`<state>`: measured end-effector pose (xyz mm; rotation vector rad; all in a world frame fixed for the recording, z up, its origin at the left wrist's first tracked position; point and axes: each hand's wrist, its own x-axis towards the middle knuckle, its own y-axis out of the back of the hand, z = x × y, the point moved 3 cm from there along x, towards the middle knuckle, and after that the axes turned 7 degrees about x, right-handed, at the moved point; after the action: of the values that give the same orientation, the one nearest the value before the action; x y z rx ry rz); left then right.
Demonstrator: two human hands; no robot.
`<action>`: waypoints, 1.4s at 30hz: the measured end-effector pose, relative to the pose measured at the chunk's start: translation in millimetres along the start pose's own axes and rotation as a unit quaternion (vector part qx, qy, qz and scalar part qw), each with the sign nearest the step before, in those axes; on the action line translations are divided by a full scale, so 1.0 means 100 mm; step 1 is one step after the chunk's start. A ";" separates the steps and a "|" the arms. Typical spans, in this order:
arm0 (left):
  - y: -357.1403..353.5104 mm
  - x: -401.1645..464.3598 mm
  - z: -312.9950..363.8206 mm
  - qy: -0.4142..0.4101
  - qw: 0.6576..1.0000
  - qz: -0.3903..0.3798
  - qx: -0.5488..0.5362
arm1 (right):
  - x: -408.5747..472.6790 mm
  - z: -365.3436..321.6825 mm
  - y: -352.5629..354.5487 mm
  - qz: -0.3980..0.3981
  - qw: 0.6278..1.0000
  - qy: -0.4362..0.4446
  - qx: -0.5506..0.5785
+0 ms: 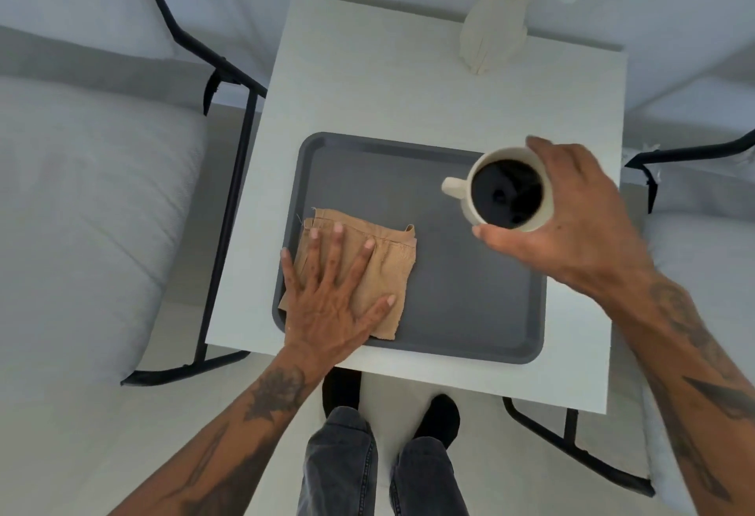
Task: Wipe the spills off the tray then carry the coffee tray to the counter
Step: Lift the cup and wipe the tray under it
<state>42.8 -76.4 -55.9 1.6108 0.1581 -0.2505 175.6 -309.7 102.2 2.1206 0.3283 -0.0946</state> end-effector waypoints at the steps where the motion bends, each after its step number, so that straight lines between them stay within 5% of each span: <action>1: 0.01 0.01 0.01 0.005 1.000 -0.006 -0.005 | -0.03 -0.01 0.06 0.006 1.000 -0.001 -0.005; 9: 0.14 -0.17 -0.15 0.037 0.989 0.026 -0.137 | -0.27 -0.34 -0.08 -0.050 0.998 0.029 0.025; 18: -0.02 -0.32 -0.21 0.026 0.995 -0.004 -0.098 | -0.33 -0.66 -1.16 -0.175 0.981 0.059 0.054; 28: -0.07 -0.30 -0.22 0.031 0.994 0.011 -0.105 | -0.49 -0.64 -1.49 -0.058 0.994 -0.040 0.078; 34: 0.01 -0.29 -0.26 0.024 0.990 -0.026 -0.139 | -0.40 -0.54 -1.41 -0.114 0.992 0.015 0.060; 37: 0.14 -0.33 -0.40 0.012 0.975 -0.032 -0.221 | -0.47 -0.43 -1.39 -0.184 0.974 -0.026 0.133; 40: 0.45 -0.32 -0.63 0.006 0.943 0.017 -0.332 | -0.56 -0.26 -1.34 -0.187 0.961 -0.027 0.200; 42: 0.66 -0.22 -0.66 -0.052 0.949 0.043 -0.309 | -0.60 -0.20 -1.34 -0.177 0.960 -0.014 0.215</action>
<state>42.7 -13.5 16.2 0.9742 0.0734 -0.1922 80.7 -236.0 15.5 2.4624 0.7230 -0.4389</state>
